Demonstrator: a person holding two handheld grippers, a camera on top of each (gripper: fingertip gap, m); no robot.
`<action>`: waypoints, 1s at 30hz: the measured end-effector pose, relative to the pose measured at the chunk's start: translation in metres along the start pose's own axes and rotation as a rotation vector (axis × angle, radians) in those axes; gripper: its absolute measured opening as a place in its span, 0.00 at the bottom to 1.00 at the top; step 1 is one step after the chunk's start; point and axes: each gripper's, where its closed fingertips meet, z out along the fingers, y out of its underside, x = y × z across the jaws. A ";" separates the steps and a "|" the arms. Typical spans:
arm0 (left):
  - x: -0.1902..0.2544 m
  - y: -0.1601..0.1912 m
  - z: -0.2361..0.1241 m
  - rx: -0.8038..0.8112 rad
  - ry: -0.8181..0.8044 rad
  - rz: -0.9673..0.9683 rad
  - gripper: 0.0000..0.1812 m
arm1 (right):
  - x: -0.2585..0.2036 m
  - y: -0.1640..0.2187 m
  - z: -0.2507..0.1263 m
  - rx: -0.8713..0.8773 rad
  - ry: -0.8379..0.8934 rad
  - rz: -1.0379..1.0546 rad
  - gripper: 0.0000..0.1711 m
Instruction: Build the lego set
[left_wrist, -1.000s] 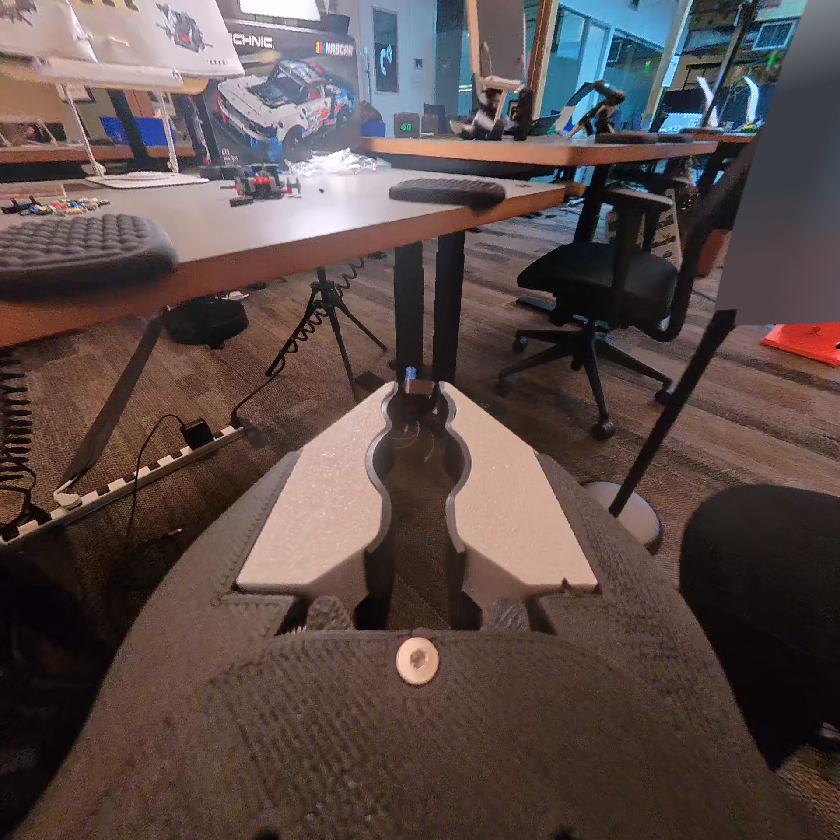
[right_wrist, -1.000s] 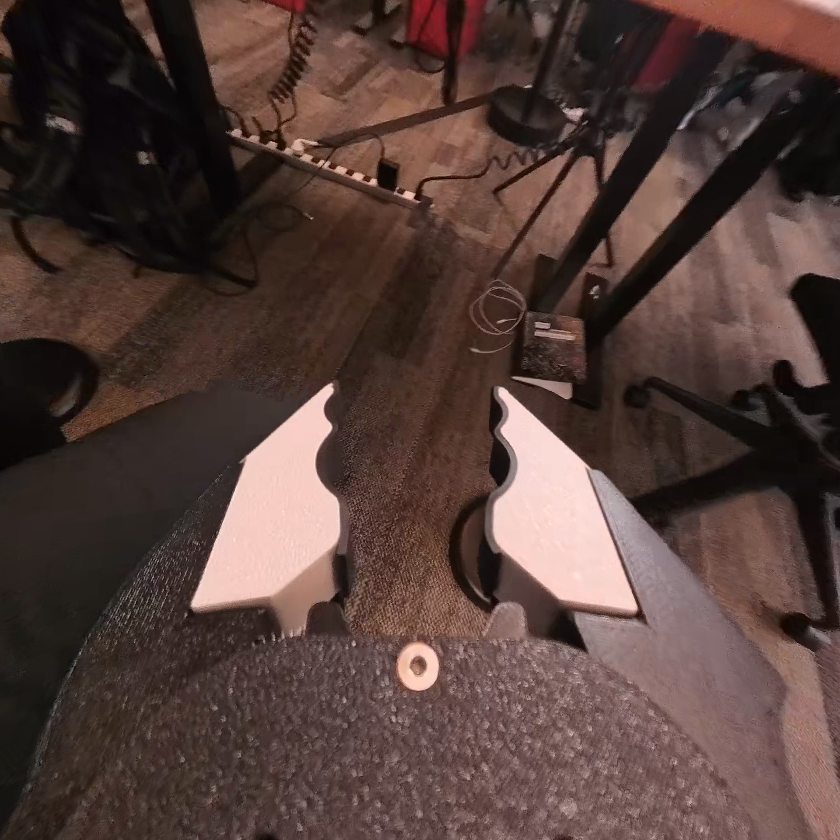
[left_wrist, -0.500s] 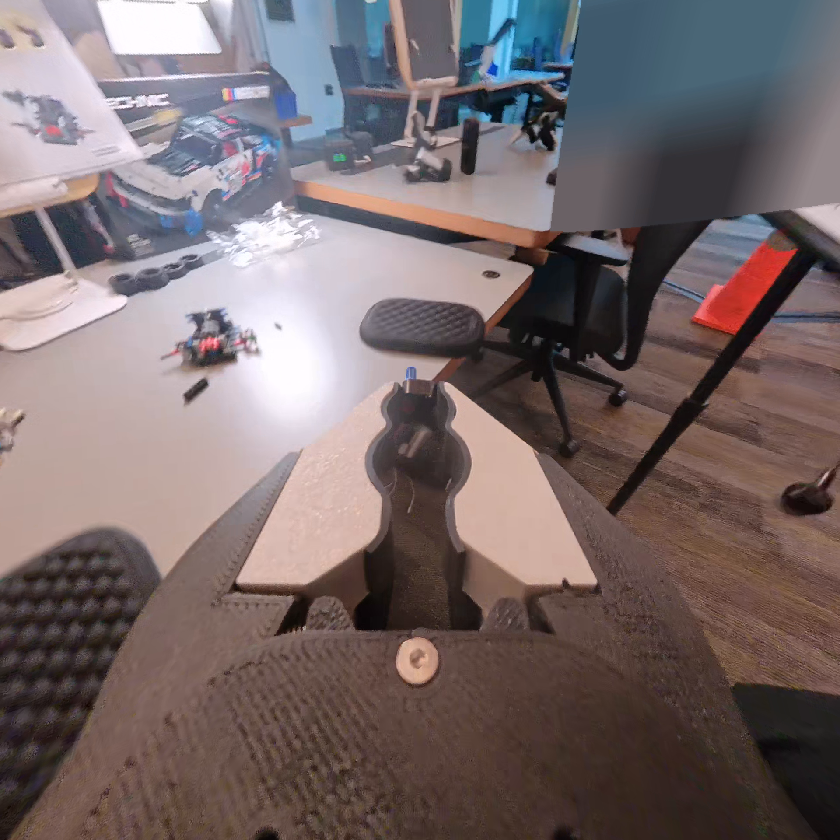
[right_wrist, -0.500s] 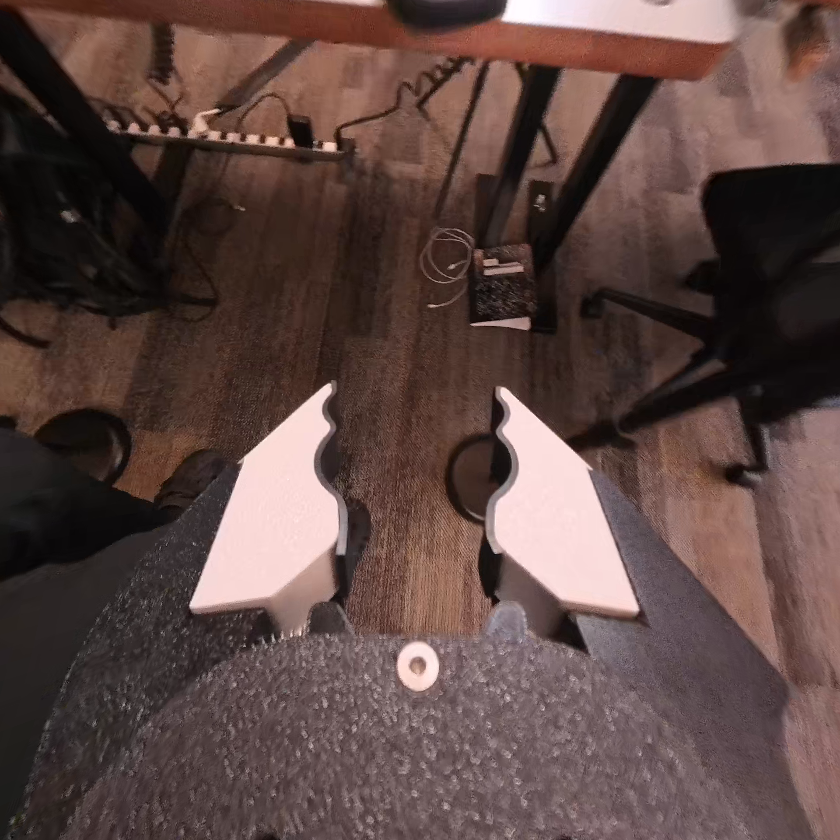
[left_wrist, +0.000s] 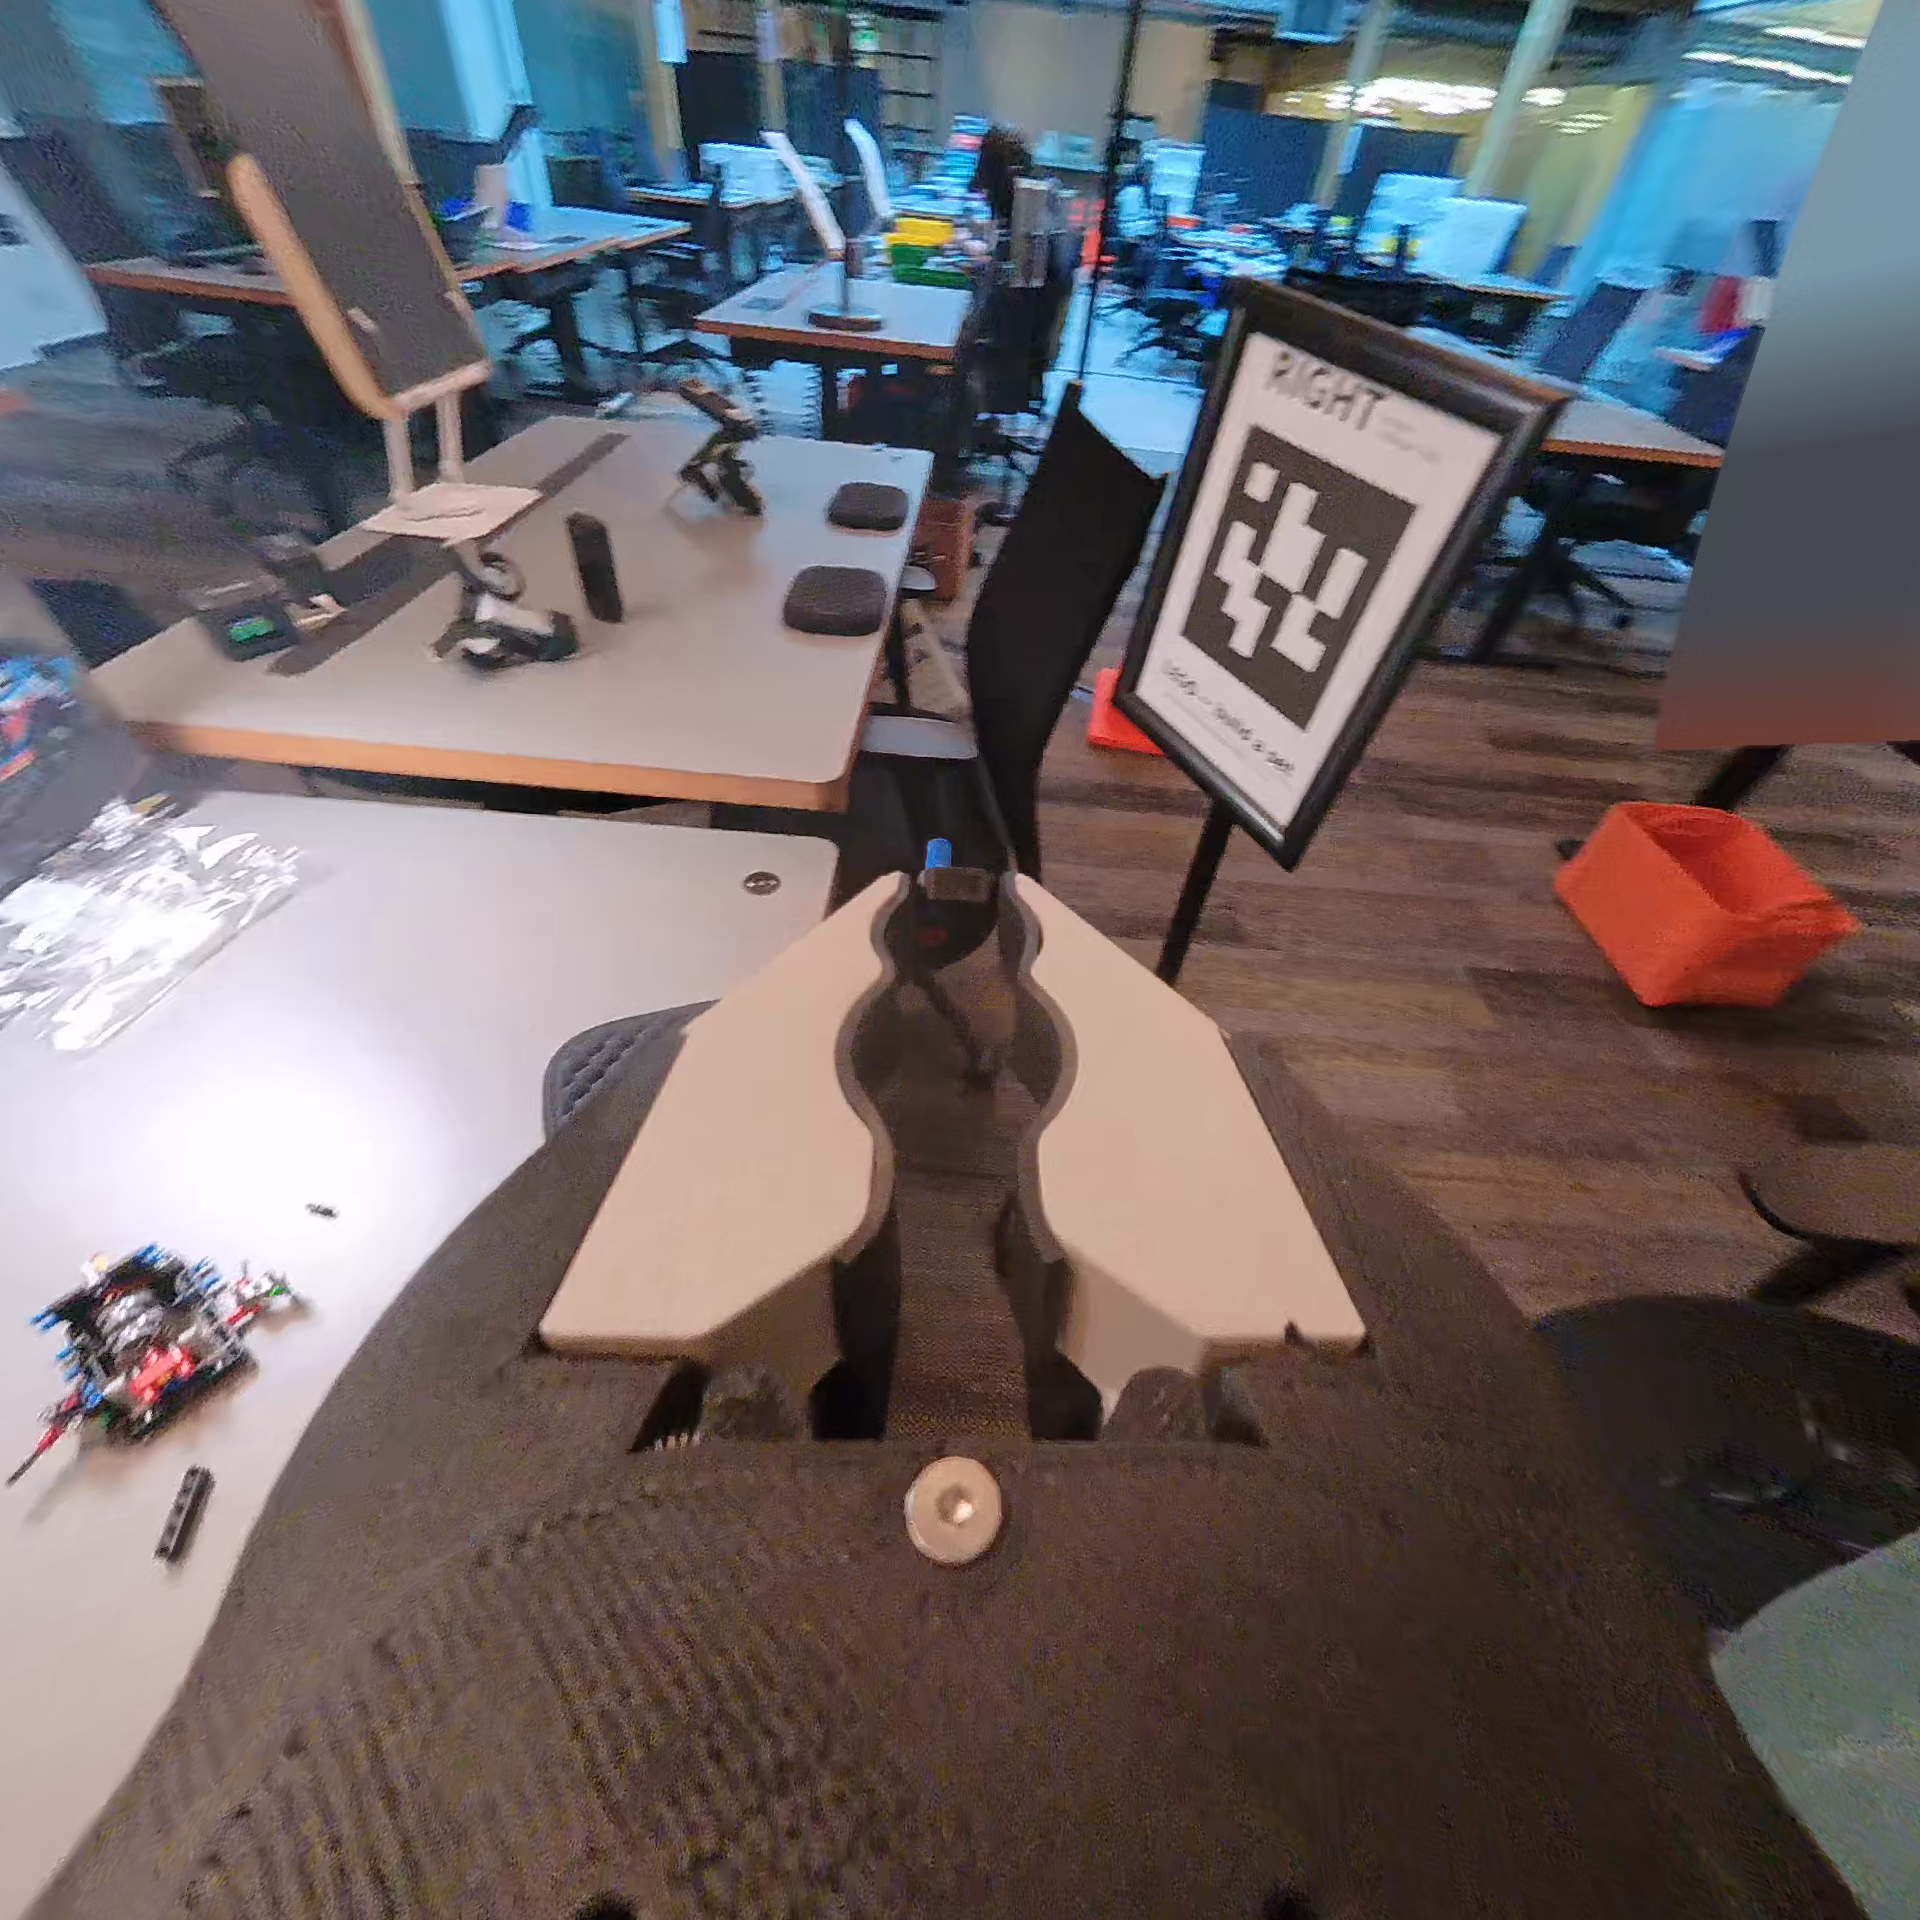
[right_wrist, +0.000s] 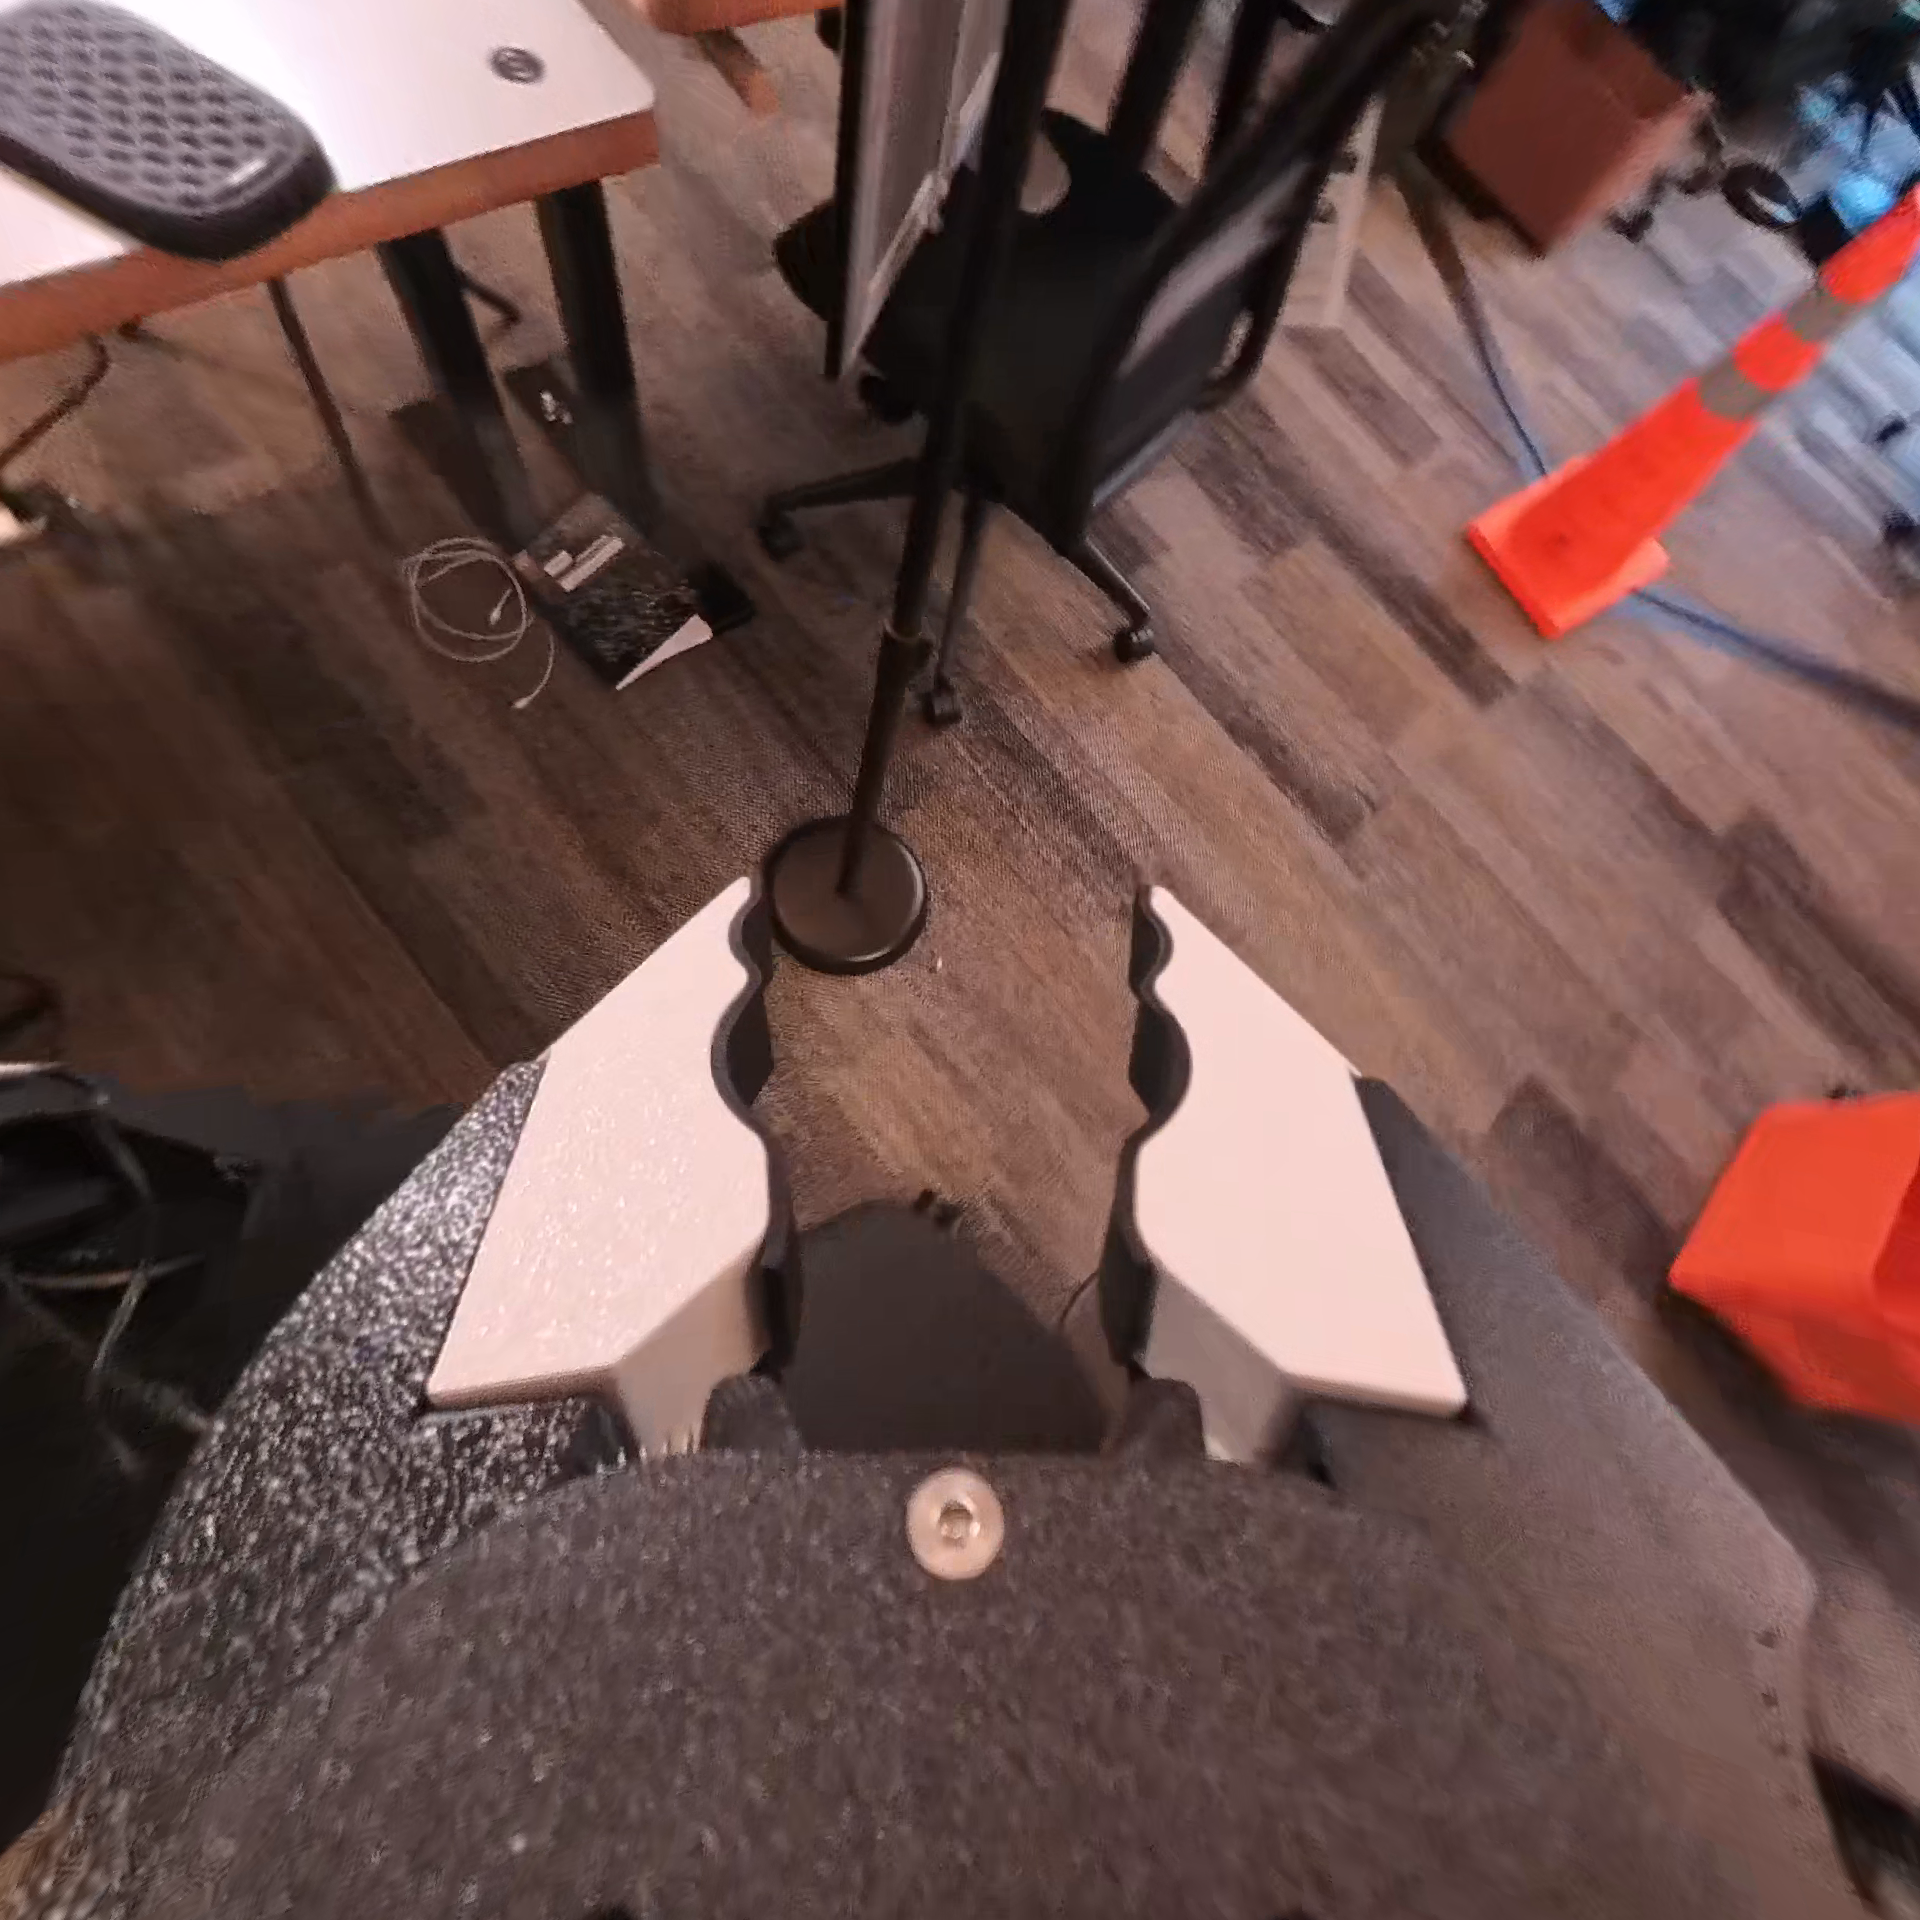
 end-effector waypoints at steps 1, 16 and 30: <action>0.002 -0.004 -0.004 -0.003 0.034 0.010 0.07 | -0.010 0.009 -0.015 -0.002 0.024 0.037 0.40; 0.046 -0.017 0.043 -0.055 0.341 0.052 0.08 | -0.044 0.120 -0.143 -0.129 0.347 0.345 0.37; 0.038 0.021 0.081 -0.183 0.149 0.027 0.07 | -0.086 0.066 0.040 0.019 -0.054 0.310 0.30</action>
